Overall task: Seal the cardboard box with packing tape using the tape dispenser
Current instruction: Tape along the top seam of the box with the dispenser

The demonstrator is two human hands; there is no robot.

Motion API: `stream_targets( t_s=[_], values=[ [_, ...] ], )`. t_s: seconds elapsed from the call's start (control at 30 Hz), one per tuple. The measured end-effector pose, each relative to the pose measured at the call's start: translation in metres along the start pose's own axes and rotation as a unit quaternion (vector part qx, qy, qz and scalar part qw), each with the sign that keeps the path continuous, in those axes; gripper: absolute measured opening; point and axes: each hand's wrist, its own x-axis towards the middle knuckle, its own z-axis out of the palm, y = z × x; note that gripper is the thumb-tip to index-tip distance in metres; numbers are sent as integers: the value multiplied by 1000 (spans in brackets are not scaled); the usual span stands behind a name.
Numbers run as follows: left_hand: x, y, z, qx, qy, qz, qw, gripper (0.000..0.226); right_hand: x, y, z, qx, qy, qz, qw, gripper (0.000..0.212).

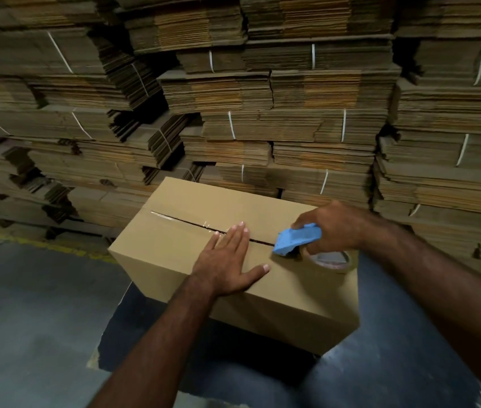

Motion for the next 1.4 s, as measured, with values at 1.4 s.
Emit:
stream_targets(
  t_s=[1.4],
  values=[
    [10,15,-3,11,-22,77,997,124,-29,5,-8,-28,-20,44,998,58]
  ],
)
